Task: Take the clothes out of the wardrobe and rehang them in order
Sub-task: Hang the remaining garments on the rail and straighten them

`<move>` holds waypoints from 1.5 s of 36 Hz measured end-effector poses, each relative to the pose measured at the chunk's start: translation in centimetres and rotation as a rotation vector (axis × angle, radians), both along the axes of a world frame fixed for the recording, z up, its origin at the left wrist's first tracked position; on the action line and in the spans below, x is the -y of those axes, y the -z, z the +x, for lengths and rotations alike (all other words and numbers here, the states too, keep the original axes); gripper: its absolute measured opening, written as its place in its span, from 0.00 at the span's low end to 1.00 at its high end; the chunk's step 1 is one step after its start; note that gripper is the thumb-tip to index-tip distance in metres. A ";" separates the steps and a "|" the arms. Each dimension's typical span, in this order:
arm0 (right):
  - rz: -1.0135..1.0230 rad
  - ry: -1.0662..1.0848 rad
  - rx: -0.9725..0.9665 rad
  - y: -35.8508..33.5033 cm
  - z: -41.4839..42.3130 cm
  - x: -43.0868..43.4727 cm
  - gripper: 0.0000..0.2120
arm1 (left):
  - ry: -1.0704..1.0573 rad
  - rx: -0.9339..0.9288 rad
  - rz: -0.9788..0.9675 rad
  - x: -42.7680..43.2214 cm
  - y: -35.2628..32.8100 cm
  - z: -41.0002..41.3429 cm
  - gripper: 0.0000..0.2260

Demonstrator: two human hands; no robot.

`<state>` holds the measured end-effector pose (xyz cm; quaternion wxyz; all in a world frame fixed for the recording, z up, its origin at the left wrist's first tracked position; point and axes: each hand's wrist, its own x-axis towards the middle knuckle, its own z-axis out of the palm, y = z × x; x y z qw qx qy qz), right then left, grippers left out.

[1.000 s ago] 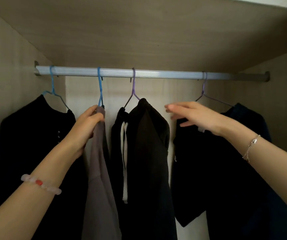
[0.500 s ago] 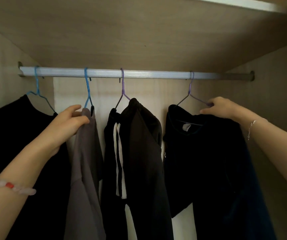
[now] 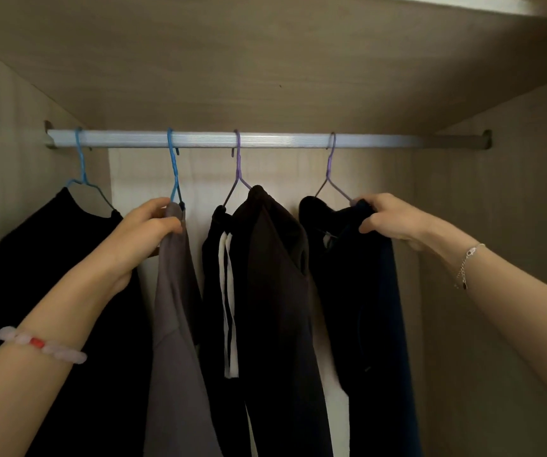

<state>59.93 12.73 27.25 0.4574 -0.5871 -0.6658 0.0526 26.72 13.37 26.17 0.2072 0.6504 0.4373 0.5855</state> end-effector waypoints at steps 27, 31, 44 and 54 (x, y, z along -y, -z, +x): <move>-0.052 -0.205 0.001 0.4 -4.8 0.6 0.16 | 0.094 0.096 0.048 -0.3 1.6 -0.8 0.25; -0.050 -0.208 -0.028 0.6 -4.7 0.6 0.14 | 0.129 0.137 0.041 0.1 2.0 -1.1 0.23; 0.000 -0.117 -0.048 1.0 -4.4 1.4 0.14 | 0.198 0.168 0.020 1.0 2.3 -2.5 0.20; 0.034 -0.014 -0.030 3.8 -5.0 3.7 0.16 | 0.244 0.169 0.062 2.2 4.0 -2.4 0.19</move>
